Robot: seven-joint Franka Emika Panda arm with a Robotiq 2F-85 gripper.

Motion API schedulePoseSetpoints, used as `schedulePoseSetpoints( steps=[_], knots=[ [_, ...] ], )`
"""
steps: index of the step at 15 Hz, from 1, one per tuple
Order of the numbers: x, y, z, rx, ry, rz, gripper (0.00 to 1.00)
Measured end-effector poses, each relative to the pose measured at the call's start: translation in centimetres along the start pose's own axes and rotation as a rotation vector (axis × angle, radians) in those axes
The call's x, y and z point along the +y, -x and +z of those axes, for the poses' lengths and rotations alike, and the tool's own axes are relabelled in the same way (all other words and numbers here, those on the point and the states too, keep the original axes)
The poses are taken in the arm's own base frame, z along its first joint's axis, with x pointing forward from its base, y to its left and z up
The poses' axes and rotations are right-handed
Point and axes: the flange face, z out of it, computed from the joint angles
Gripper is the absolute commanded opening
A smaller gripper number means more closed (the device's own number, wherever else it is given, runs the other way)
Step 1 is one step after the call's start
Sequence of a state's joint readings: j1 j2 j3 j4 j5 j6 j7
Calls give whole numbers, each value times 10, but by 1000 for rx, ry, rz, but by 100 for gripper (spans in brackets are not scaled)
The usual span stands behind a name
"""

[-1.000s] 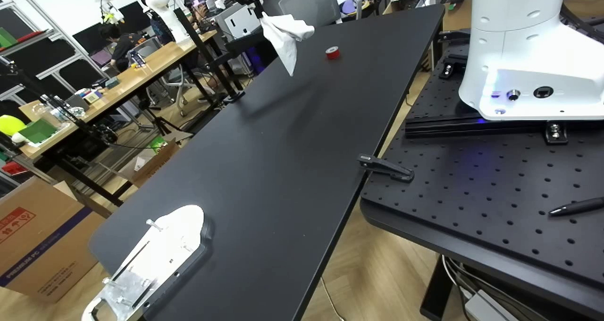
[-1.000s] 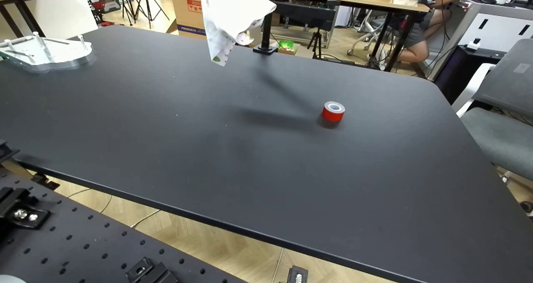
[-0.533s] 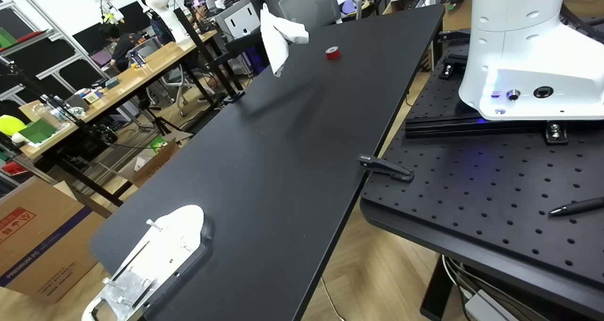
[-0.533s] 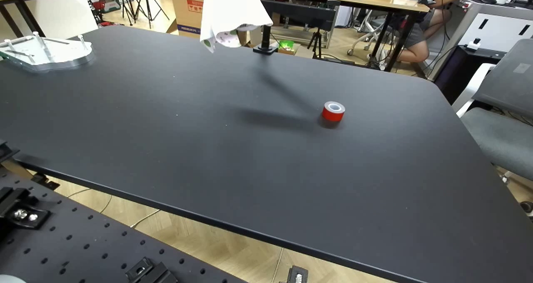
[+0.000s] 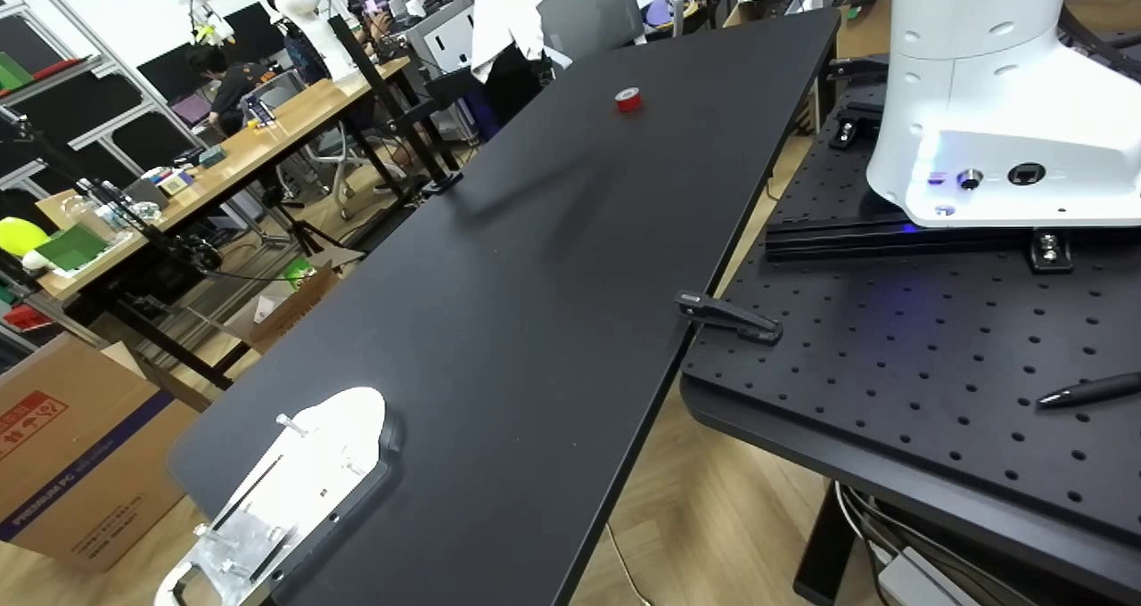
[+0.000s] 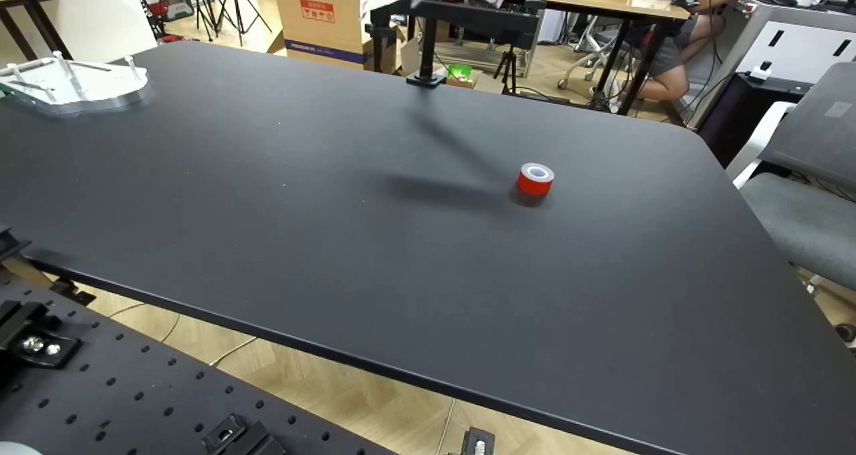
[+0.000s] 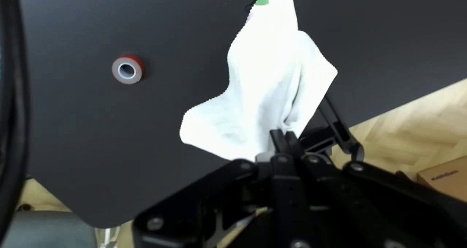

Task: Unhang the cloth and put it on the table

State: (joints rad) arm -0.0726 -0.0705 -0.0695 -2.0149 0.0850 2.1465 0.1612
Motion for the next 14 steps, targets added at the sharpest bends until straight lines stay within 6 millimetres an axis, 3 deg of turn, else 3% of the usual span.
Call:
schedulePoseSetpoints(
  steps=[3, 6, 10, 14],
  knots=[
    [27, -2, -20, 84, 13, 72, 0],
    [55, -1, -23, 134, 22, 150, 0],
    [86, 4, -4, 148, 36, 215, 0],
    [100, 10, 20, 149, 37, 241, 0]
  ],
)
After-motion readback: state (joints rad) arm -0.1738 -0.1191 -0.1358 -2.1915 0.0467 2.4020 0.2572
